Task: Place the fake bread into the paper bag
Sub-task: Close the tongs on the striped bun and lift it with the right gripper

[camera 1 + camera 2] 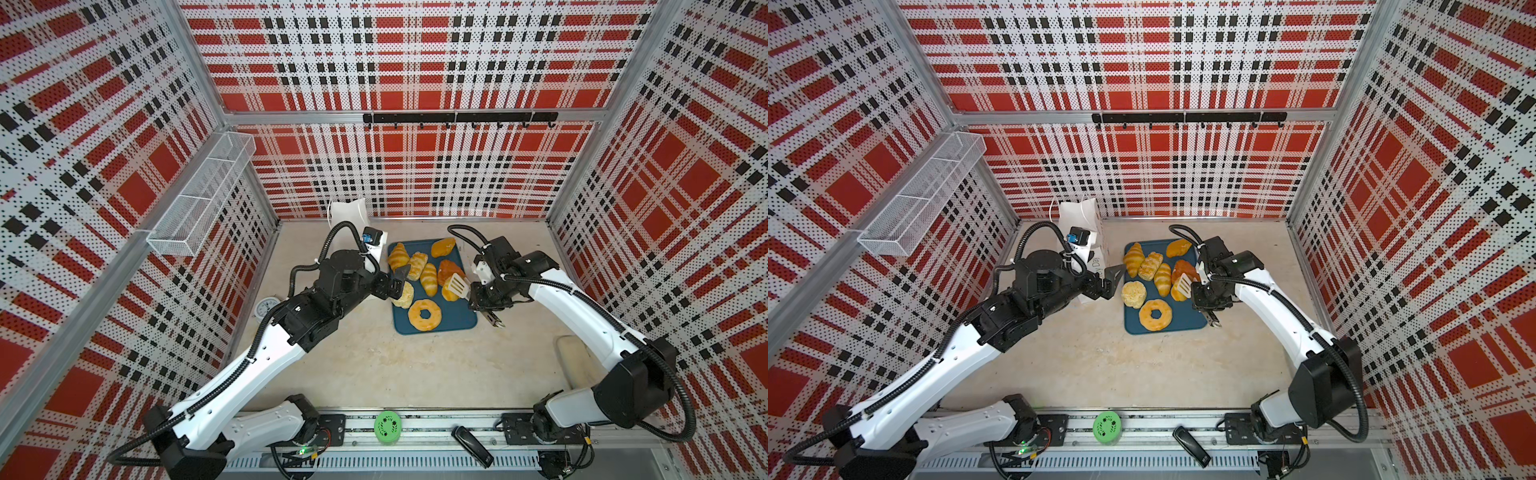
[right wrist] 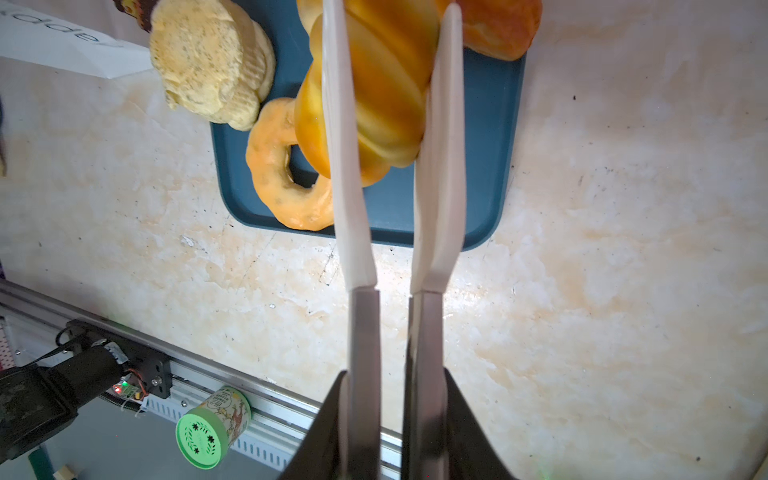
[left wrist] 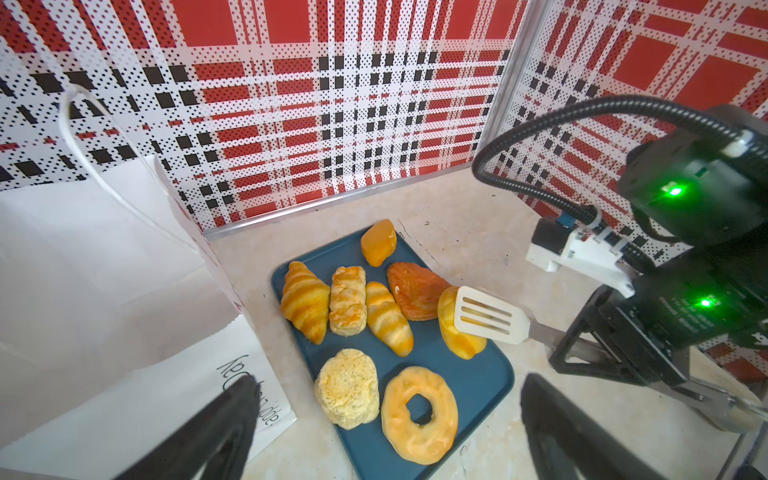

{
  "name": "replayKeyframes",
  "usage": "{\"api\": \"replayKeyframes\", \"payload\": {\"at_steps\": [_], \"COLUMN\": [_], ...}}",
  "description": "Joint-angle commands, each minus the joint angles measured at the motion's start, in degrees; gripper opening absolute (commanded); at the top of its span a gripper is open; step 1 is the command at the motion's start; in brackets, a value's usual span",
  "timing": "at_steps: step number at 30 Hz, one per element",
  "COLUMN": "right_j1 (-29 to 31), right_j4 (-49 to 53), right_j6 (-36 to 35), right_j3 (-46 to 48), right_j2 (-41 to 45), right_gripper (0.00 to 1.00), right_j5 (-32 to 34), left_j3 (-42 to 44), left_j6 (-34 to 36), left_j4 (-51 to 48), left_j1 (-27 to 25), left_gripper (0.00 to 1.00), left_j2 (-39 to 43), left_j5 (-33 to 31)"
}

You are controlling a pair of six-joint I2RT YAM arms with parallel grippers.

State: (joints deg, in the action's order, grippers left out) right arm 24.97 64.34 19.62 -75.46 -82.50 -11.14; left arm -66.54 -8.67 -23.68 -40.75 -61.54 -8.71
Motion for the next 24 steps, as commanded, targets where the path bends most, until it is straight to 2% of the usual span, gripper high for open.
{"api": "replayKeyframes", "payload": {"at_steps": [1,15,24], "right_j1": [-0.6,-2.9,-3.7], "right_j4": [-6.2,-12.8,-14.5], "right_j6": [-2.5,-6.6,-9.8], "right_j3": [0.2,-5.5,-15.8], "right_j2": [3.5,1.6,-4.1], "right_gripper": [0.34,0.35,0.35], "right_j5": [-3.1,-9.3,-12.8], "left_j3": [-3.1,-12.1,-16.8], "left_j6": [0.0,1.4,-0.5], "left_j4": [-1.3,-7.8,-11.9], "left_j1": [1.5,5.9,9.7], "left_gripper": [0.99,0.99,0.99], "left_j2": [-0.3,-4.4,-6.6], "left_j5": [-1.1,-3.8,-7.9]}}
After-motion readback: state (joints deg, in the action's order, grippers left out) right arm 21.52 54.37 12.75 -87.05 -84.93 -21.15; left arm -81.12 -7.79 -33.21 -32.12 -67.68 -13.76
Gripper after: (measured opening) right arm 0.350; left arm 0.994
